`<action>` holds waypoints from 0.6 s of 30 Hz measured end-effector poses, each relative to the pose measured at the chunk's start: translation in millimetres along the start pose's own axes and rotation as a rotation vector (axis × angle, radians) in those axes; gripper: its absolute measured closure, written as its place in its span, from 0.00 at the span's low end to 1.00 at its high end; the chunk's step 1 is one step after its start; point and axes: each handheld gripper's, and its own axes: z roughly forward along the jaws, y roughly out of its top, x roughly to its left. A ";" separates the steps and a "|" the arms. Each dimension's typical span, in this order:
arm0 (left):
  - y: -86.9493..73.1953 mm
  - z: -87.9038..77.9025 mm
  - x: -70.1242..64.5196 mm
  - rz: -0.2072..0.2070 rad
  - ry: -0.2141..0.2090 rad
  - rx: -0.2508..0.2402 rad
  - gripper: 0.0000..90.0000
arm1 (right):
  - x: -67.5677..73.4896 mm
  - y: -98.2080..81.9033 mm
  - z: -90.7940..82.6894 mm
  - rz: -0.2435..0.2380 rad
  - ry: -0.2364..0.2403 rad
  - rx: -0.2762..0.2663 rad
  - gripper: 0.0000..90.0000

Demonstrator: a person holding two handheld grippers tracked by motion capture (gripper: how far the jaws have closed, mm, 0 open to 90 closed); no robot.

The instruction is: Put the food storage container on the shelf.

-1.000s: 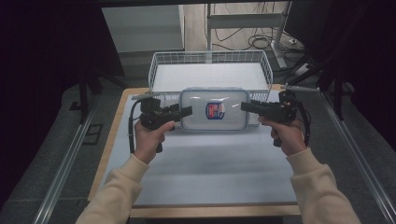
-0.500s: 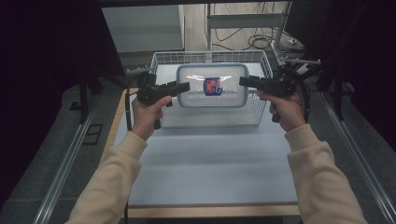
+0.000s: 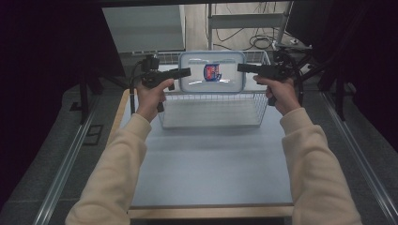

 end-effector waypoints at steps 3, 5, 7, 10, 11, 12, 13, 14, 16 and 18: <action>2.3 2.8 2.1 -0.008 -0.001 0.001 0.50 | -3.9 1.9 1.6 0.015 0.002 -0.005 0.59; 4.1 4.6 2.7 -0.031 0.002 0.001 0.50 | -5.4 2.7 2.6 0.019 -0.003 -0.008 0.59; 4.6 5.3 2.4 -0.043 0.004 0.003 0.50 | -6.0 3.0 3.1 0.021 -0.006 -0.007 0.59; 5.8 8.6 2.2 -0.053 0.010 0.010 0.50 | -7.7 4.9 4.9 0.040 -0.025 -0.011 0.57; 7.8 10.6 2.8 -0.063 0.018 0.019 0.49 | -8.3 6.7 6.7 0.054 -0.039 -0.007 0.56; 9.1 11.7 3.6 -0.061 0.022 0.027 0.49 | -8.2 7.4 8.0 0.063 -0.048 -0.008 0.56; 10.3 13.2 4.1 -0.065 0.026 0.032 0.48 | -8.0 8.0 9.0 0.063 -0.058 -0.004 0.55; 10.3 13.2 4.1 -0.065 0.026 0.032 0.47 | -8.0 8.0 9.0 0.063 -0.058 -0.004 0.55; 12.5 16.2 5.9 -0.074 0.030 0.039 0.46 | -8.5 8.8 11.0 0.075 -0.076 -0.004 0.55; 13.9 20.1 8.7 -0.092 0.026 0.039 0.45 | -12.0 9.0 13.5 0.115 -0.085 -0.007 0.54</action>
